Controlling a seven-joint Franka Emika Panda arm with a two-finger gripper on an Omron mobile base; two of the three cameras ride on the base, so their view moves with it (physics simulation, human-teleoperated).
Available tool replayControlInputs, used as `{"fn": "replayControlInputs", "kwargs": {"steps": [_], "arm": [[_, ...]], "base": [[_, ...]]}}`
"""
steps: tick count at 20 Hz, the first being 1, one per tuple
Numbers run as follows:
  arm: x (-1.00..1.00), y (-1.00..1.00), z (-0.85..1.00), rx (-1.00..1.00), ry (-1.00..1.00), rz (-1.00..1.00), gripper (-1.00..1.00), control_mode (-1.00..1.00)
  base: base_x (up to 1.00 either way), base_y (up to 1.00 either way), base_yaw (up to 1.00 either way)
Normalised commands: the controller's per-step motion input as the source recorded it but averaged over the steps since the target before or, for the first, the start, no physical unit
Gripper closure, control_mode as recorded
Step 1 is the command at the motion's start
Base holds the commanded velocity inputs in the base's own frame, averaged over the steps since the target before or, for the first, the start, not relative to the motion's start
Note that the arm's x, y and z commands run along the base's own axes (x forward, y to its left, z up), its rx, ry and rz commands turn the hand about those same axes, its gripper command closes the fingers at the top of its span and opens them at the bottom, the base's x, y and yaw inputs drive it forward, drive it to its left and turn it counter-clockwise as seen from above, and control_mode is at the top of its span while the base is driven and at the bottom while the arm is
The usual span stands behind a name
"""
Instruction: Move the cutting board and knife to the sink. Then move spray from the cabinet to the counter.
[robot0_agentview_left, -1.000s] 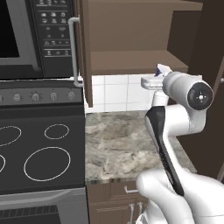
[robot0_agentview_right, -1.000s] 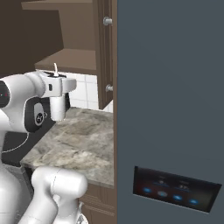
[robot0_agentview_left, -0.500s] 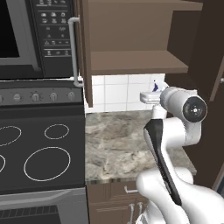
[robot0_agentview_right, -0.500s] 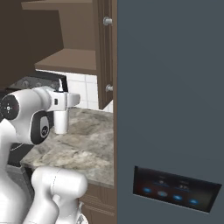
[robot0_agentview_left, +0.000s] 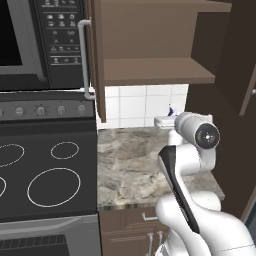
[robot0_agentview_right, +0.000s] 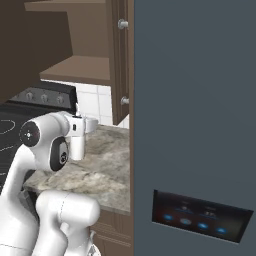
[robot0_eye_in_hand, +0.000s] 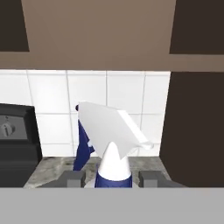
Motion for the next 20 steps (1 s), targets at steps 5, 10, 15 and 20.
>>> {"fn": "replayControlInputs", "kwargs": {"steps": [5,10,15,20], "arm": [[0.41,0.00,-0.46,0.01,0.09,0.00,1.00,-1.00],[0.40,0.00,-0.14,0.00,0.02,0.00,1.00,-1.00],[0.36,0.00,-0.11,0.00,0.00,0.00,1.00,-1.00],[0.33,0.00,-0.20,0.03,0.00,0.00,1.00,-1.00]], "base": [[0.00,0.00,0.00],[0.00,0.00,0.00],[0.00,0.00,0.00],[0.00,0.00,0.00]]}}
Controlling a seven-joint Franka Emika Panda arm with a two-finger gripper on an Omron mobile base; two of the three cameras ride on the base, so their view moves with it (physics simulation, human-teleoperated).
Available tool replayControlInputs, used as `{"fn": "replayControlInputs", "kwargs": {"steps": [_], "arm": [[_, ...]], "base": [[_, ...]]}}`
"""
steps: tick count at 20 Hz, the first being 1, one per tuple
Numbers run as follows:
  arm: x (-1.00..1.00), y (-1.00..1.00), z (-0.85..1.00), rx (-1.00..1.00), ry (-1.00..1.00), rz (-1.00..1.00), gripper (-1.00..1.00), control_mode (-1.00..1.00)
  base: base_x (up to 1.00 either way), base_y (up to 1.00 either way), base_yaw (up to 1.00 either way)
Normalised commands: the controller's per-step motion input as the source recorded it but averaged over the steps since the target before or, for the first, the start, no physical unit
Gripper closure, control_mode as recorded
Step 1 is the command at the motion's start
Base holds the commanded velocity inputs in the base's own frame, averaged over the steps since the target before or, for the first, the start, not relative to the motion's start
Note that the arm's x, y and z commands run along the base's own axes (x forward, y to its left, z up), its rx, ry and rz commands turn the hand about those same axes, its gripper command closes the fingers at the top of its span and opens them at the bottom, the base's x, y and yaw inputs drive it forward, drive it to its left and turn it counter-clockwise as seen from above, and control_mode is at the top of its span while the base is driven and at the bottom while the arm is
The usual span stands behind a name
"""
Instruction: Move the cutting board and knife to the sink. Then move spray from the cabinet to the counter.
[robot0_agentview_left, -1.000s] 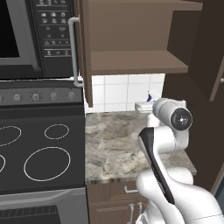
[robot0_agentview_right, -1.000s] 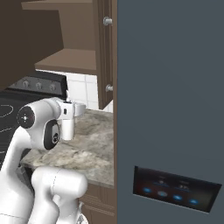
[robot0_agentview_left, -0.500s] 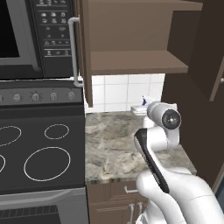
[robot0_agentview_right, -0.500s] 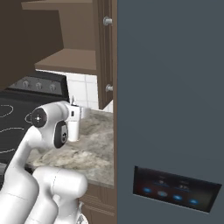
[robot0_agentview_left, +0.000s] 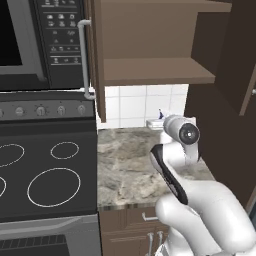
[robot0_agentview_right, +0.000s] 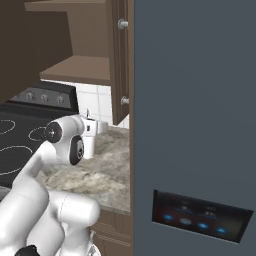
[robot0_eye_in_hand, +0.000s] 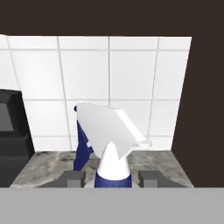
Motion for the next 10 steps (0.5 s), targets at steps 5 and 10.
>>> {"fn": "replayControlInputs", "kwargs": {"steps": [5,10], "arm": [[0.32,0.00,-0.23,0.07,0.00,0.00,1.00,-1.00],[0.30,0.00,-0.24,0.09,0.00,0.00,1.00,-1.00]], "base": [[0.00,0.00,0.00],[0.00,0.00,0.00]]}}
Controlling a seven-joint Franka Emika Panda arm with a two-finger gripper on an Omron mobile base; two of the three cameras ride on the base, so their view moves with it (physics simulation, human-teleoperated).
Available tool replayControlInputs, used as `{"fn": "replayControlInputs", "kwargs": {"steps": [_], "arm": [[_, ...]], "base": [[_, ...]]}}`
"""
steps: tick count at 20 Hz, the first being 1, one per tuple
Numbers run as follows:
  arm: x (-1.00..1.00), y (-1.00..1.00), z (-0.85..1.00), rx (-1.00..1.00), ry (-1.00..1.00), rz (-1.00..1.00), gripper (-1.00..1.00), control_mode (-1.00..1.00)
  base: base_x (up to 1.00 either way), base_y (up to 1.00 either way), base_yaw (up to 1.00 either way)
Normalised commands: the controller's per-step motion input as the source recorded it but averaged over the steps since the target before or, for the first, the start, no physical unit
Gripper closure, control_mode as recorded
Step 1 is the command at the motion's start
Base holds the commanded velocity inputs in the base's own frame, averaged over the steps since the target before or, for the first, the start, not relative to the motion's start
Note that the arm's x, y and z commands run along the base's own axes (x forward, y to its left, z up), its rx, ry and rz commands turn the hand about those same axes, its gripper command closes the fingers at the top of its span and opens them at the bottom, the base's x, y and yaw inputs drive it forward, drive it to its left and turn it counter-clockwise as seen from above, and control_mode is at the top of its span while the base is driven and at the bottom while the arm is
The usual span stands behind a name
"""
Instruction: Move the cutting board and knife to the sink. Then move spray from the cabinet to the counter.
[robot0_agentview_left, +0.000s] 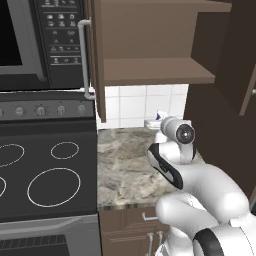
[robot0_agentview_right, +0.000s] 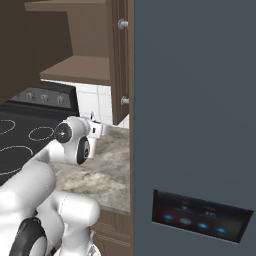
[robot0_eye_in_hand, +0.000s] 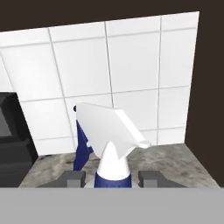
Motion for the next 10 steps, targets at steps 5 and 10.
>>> {"fn": "replayControlInputs", "kwargs": {"steps": [5,10], "arm": [[0.22,0.00,-0.19,0.05,0.00,0.00,1.00,-1.00],[0.07,0.00,-0.10,0.00,0.00,-0.01,1.00,-1.00]], "base": [[0.00,0.00,0.00],[0.00,0.00,0.00]]}}
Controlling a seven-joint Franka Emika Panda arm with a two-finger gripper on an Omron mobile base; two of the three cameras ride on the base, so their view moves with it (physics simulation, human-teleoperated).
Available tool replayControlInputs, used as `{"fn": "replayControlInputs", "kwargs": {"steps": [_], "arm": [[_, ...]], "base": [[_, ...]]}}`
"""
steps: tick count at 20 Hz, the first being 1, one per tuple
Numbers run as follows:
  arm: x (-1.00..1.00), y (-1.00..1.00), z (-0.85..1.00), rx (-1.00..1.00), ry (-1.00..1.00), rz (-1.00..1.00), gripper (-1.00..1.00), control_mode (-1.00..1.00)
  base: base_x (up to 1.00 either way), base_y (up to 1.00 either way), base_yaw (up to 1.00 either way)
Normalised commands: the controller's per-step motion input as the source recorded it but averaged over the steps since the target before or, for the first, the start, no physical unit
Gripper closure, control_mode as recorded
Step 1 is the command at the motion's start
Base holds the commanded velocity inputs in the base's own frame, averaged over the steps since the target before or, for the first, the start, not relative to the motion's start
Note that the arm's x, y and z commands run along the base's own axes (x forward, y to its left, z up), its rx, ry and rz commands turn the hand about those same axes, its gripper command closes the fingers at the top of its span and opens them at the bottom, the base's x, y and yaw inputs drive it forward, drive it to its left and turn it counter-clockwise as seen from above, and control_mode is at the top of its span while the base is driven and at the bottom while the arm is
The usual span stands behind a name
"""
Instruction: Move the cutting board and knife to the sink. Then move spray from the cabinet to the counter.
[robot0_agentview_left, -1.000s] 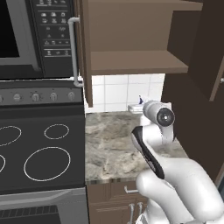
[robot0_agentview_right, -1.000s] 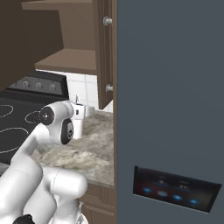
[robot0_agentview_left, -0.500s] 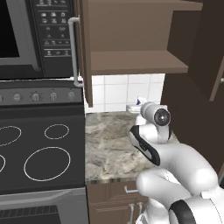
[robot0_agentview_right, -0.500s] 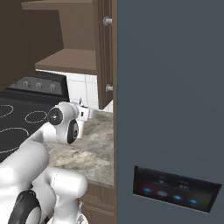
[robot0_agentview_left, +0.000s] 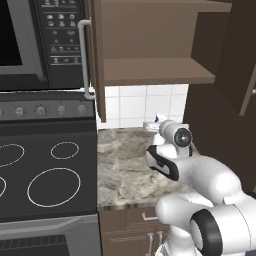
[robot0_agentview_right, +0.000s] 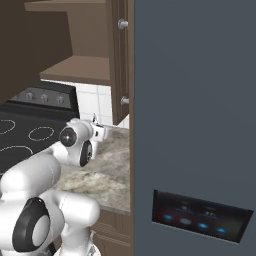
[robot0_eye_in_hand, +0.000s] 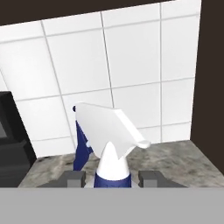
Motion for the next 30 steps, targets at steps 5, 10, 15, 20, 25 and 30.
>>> {"fn": "replayControlInputs", "kwargs": {"steps": [5,10,15,20,25,30], "arm": [[0.03,0.00,-0.17,0.00,0.00,-0.02,1.00,-1.00],[0.02,0.00,-0.01,0.00,0.02,-0.03,1.00,-1.00],[0.02,0.00,-0.04,0.00,0.08,-0.01,1.00,-1.00],[0.00,0.00,-0.17,0.00,0.06,-0.01,1.00,-1.00],[0.00,0.00,-0.20,0.00,0.01,-0.01,1.00,-1.00],[0.01,0.00,-0.29,0.00,0.00,0.00,1.00,-1.00]], "base": [[0.00,0.00,0.00],[0.00,0.00,0.00],[0.00,0.00,0.00],[0.00,0.00,0.00],[0.00,0.00,0.00],[0.00,0.00,0.00]]}}
